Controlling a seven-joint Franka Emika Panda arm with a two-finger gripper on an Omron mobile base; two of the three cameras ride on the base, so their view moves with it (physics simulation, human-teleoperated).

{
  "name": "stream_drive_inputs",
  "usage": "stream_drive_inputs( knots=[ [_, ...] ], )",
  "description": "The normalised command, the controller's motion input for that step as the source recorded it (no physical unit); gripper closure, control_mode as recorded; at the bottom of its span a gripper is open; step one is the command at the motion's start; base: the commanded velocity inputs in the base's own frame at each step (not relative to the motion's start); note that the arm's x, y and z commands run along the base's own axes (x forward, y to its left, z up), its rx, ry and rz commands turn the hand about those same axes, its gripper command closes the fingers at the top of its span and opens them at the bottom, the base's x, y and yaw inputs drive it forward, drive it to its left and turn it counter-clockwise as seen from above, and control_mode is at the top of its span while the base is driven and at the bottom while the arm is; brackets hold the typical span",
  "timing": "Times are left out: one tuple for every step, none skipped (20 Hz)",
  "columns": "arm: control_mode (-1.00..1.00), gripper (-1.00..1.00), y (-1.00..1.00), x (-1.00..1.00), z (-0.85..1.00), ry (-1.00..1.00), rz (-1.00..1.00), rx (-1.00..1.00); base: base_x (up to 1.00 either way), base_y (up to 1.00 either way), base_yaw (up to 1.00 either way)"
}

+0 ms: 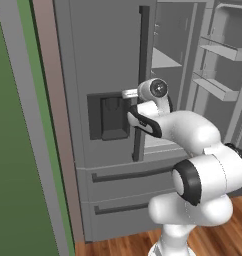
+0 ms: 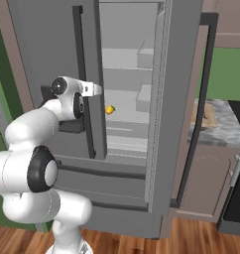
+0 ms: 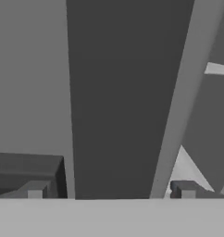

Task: Retrieve a lemon from the fridge and place it on the cutting board with the fish.

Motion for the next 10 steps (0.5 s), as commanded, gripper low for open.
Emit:
stream_drive_inputs(
  knots=[
    [-1.00, 1.00, 0.00, 0.46, 0.14, 0.00, 0.00, -0.05, 0.00, 0.00, 0.00],
    [-1.00, 1.00, 0.03, 0.41, 0.15, 0.01, 0.00, -0.05, 0.00, 0.00, 0.00],
    [-1.00, 1.00, 0.01, 0.37, 0.15, 0.02, 0.00, -0.05, 0.00, 0.00, 0.00],
    [-1.00, 1.00, 0.00, 0.27, 0.15, 0.02, 0.00, -0.05, 0.00, 0.00, 0.00],
    [-1.00, 1.00, 0.00, 0.19, 0.11, 0.01, 0.00, -0.04, 0.00, 0.00, 0.00],
    [-1.00, 1.00, 0.00, 0.13, 0.04, 0.00, 0.00, -0.03, 0.00, 0.00, 0.00],
    [-1.00, 1.00, 0.01, 0.02, 0.00, 0.00, 0.00, -0.01, 0.00, 0.00, 0.00],
    [-1.00, 1.00, 0.04, 0.00, 0.00, 0.00, -0.01, 0.00, 0.00, 0.00, 0.00],
    [-1.00, 1.00, 0.11, 0.00, 0.00, 0.00, -0.04, 0.00, 0.00, 0.00, 0.00],
    [-1.00, 1.00, 0.17, 0.00, 0.00, 0.00, -0.10, 0.00, 0.00, 0.00, 0.00]
  ],
)
